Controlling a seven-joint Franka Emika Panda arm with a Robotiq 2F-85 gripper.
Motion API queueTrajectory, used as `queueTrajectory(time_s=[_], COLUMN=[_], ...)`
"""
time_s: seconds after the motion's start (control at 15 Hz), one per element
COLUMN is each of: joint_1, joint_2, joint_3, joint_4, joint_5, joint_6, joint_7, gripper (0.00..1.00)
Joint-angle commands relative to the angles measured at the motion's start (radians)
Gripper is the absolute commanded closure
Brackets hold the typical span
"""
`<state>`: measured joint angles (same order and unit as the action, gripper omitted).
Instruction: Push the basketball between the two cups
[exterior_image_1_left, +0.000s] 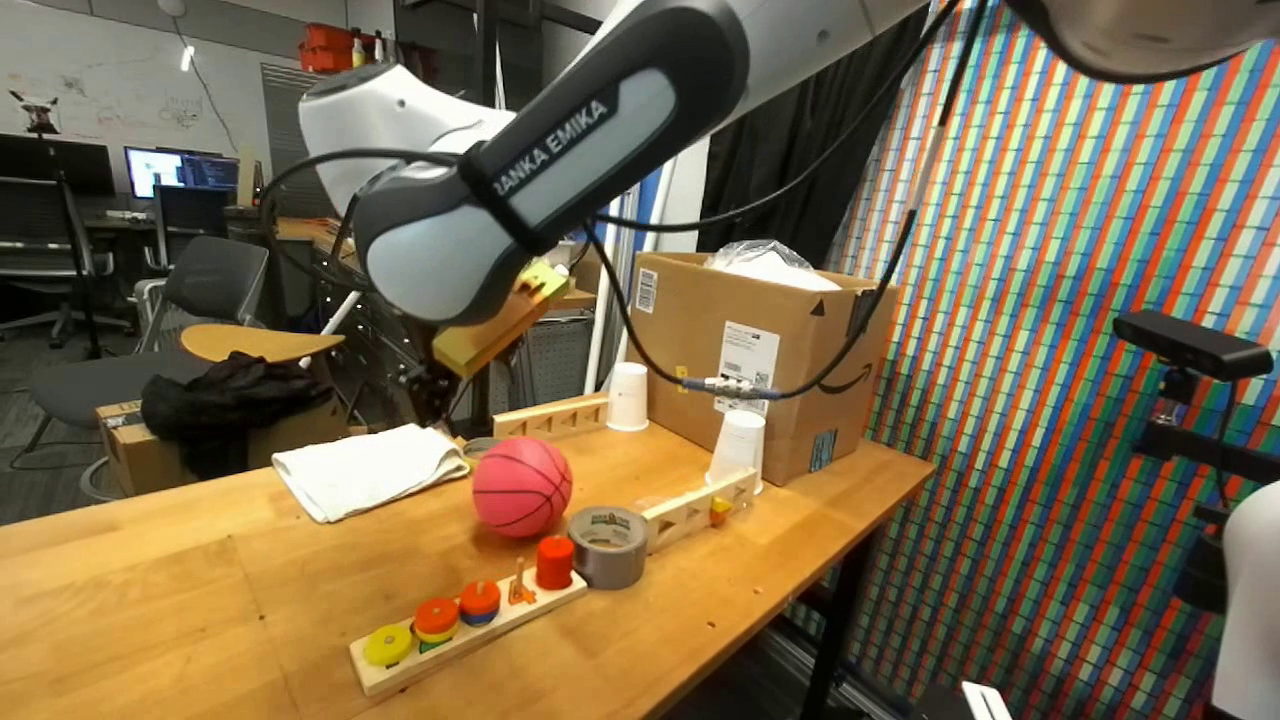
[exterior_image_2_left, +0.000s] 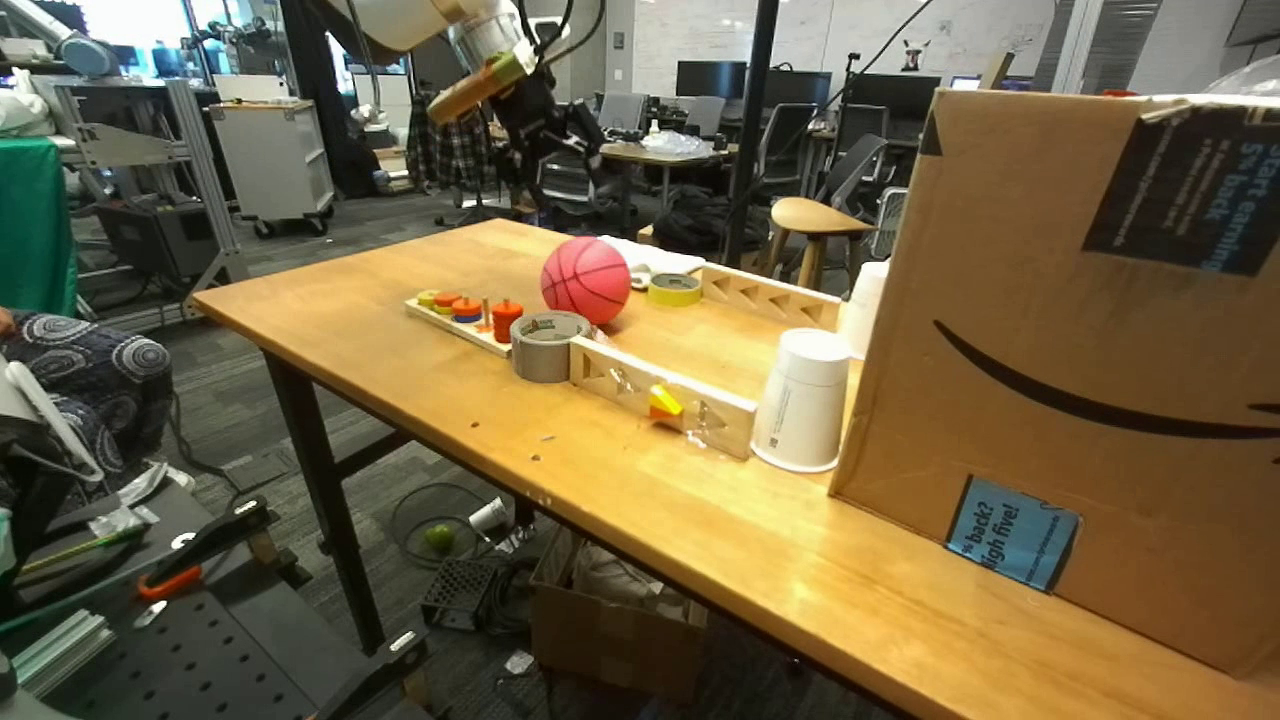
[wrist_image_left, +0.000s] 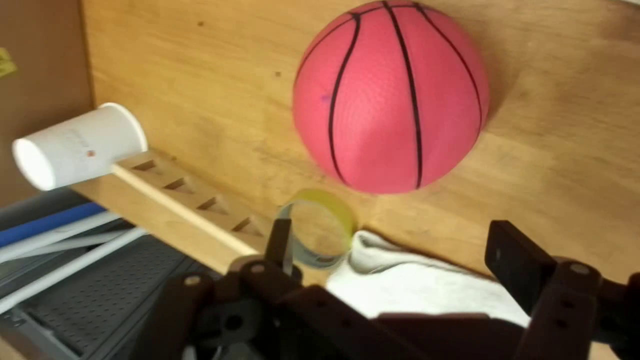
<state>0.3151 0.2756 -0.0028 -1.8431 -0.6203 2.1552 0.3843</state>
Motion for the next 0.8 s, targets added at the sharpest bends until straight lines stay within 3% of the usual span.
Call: queueTrajectory(time_s=[0.0,0.4,0.73], joint_1=[0.003,0.029,0.047], joint_2=[-0.156,-0.215,-0.206], joint_3=[0.048,0.214,0.279], joint_4=[-0.091,-0.248,-0.323], joint_5=[-0.08,-0.001,0.043], joint_6=[-0.046,-0.023,-0.018], joint_7=[0.052,0.099,0.126], gripper=[0.0,0.0,0.0])
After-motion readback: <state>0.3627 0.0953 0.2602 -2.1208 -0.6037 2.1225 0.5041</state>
